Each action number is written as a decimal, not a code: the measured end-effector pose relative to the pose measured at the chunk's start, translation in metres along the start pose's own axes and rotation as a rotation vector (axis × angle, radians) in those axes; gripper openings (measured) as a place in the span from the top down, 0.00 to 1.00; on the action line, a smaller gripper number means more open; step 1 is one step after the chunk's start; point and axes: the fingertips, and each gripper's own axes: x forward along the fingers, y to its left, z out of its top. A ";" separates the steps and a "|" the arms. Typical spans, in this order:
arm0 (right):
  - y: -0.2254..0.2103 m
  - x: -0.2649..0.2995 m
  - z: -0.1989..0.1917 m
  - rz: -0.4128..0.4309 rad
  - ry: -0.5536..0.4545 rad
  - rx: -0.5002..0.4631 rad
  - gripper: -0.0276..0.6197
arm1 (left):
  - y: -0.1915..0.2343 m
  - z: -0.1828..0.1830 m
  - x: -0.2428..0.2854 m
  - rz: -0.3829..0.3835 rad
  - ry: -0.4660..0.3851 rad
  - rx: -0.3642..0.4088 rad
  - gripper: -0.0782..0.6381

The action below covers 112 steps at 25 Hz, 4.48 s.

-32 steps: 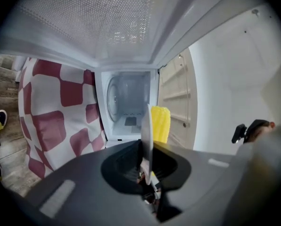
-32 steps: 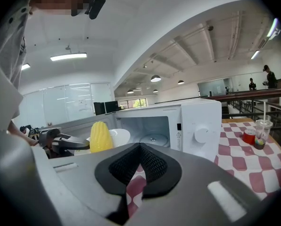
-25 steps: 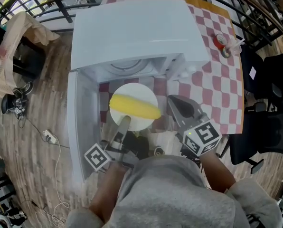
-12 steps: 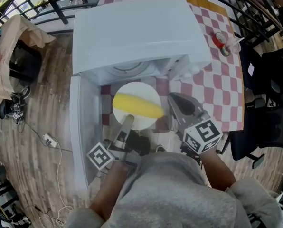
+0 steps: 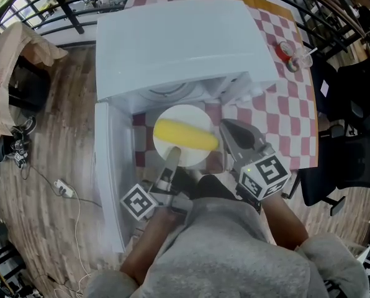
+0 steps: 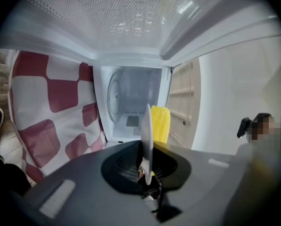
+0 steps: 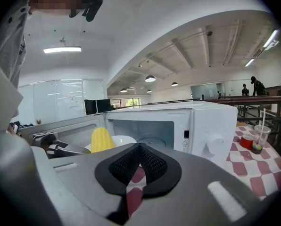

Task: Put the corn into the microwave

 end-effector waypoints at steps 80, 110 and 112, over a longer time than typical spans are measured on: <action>0.011 0.115 -0.110 0.198 0.235 0.079 0.75 | 0.091 0.069 0.111 0.218 0.118 0.493 0.40; -0.014 0.173 -0.092 0.033 0.119 0.025 0.96 | 0.095 0.081 0.123 0.515 0.179 1.272 0.83; -0.014 0.175 -0.088 0.042 0.111 0.035 0.96 | 0.097 0.082 0.127 0.520 0.185 1.271 0.83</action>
